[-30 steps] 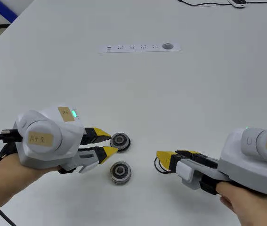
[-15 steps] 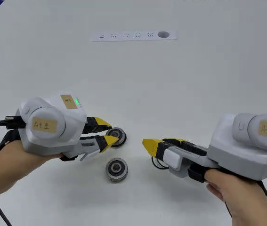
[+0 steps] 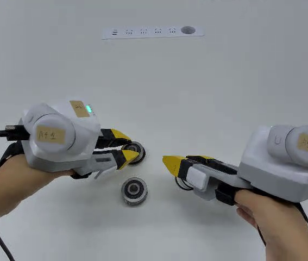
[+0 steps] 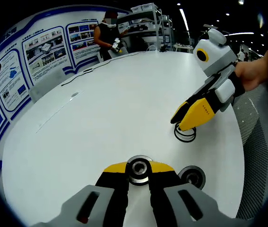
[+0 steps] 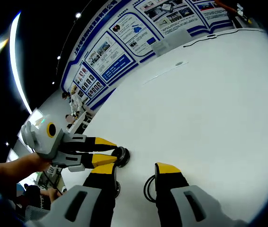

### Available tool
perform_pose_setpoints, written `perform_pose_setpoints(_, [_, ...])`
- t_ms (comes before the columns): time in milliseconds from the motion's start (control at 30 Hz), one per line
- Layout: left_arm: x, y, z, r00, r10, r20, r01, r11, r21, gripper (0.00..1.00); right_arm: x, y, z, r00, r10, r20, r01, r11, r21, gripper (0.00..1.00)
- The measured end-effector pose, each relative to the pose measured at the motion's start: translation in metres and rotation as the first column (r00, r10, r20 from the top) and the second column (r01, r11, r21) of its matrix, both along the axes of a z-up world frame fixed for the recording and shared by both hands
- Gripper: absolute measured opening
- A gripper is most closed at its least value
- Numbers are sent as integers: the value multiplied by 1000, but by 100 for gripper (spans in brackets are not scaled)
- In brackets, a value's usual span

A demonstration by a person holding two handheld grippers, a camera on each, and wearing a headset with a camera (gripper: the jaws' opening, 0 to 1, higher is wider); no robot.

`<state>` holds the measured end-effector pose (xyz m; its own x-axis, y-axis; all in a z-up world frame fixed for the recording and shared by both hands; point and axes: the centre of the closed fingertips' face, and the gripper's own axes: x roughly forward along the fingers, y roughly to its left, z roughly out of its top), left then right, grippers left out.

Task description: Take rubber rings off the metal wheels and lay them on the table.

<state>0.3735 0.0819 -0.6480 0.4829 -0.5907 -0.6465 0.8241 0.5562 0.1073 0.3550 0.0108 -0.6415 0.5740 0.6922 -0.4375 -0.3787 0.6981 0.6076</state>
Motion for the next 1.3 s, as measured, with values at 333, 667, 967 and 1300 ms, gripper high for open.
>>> perform_pose_setpoints(333, [-1,0,-1,1000,11,-15,-11,1000,-15,15,1,2,1,1000,-6,-12,6,1000,22,34])
perform_pose_setpoints(667, [-1,1,-2,999,27,-34,-29,999,-39,14,4,6,6,1000,-15,-17,15,998,54,33])
perform_pose_setpoints(967, [0,1,-3,999,26,-37,-28,998,-49,14,10,15,11,1000,-12,-24,14,995,98,33])
perform_pose_setpoints(1300, [1,1,-3,999,14,-40,-16,999,-46,14,7,40,11,997,71,-21,-67,989,132,40])
